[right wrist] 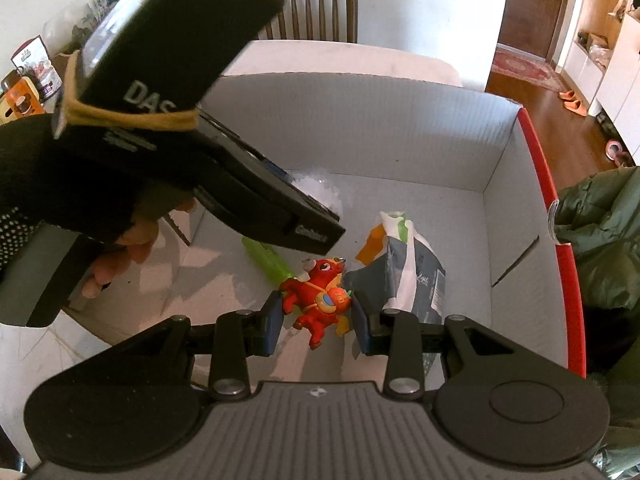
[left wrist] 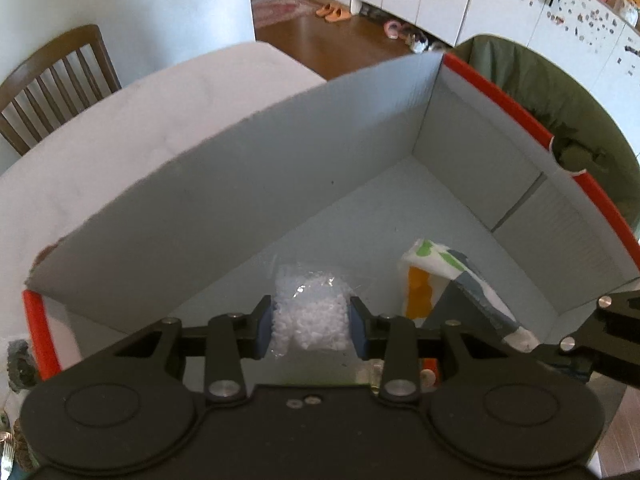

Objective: Organize objects
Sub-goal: 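Carry the foam bag and red toy into the red box with both tools, then open both tools to release the foam bag and red toy in the box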

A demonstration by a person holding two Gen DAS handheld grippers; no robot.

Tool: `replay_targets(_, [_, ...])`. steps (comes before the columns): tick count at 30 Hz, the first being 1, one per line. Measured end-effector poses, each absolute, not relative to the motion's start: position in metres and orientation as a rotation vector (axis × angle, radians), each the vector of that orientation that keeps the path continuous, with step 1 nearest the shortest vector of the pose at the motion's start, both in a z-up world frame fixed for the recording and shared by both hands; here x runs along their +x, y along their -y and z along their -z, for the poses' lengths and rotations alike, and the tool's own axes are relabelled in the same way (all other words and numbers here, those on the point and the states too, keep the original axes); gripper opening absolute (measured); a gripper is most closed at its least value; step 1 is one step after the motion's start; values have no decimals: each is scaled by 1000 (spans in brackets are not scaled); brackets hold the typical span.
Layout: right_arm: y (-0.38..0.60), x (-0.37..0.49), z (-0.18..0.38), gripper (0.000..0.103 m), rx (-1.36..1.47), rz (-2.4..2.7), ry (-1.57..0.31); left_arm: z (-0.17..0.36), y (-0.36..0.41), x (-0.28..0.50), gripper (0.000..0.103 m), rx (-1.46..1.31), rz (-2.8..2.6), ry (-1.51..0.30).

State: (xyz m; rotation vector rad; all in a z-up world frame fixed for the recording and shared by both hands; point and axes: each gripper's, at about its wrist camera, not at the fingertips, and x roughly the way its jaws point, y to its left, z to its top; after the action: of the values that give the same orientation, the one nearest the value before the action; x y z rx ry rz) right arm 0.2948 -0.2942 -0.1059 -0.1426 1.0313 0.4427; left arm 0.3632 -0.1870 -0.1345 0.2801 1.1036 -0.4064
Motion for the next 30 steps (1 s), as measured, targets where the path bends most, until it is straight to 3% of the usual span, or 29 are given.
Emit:
replay_targets(18, [300,297,104,36,-120,-447,-1056,151,185,369,41,291,402,-1201])
replay_targets(30, [306,292,88,40,-87,-441,-1025,129,178,359,62,257,417,-1143])
